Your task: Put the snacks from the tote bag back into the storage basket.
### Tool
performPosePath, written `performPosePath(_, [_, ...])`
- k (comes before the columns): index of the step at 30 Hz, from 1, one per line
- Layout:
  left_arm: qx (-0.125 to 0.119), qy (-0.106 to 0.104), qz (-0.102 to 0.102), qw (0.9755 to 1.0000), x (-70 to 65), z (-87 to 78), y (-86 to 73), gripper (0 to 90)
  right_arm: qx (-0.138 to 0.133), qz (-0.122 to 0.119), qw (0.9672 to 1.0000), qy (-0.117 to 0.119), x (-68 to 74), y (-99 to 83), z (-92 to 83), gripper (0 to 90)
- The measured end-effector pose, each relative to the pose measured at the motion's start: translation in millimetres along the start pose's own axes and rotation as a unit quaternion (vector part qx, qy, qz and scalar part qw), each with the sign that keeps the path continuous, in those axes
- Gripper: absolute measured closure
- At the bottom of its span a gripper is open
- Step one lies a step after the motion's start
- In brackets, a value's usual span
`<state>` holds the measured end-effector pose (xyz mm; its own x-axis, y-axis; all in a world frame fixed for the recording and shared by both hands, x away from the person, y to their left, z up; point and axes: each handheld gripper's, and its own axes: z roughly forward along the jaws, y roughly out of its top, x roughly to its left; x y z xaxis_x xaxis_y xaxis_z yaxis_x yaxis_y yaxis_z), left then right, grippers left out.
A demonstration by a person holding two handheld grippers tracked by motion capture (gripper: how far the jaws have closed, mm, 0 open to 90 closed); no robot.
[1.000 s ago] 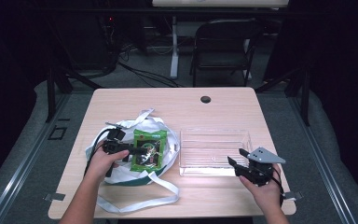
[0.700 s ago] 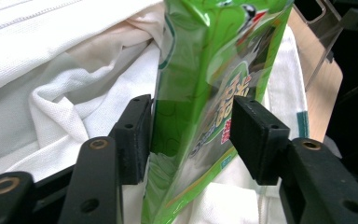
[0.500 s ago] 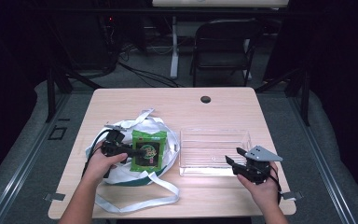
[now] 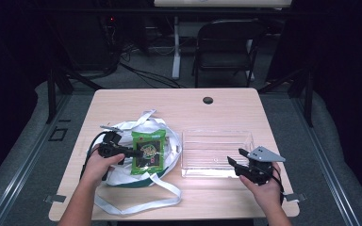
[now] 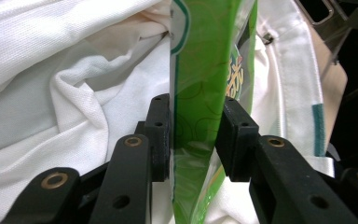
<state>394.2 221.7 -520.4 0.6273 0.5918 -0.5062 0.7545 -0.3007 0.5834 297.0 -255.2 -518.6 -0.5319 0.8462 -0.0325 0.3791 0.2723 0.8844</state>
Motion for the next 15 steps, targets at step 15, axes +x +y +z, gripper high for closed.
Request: performPosePath(15, [-0.023, -0.008, -0.009, 0.9997, 4.0, -11.9, -0.5, 71.8, -0.001, 0.001, 1.0000, -0.001, 0.1, 0.1, -0.6, 44.3])
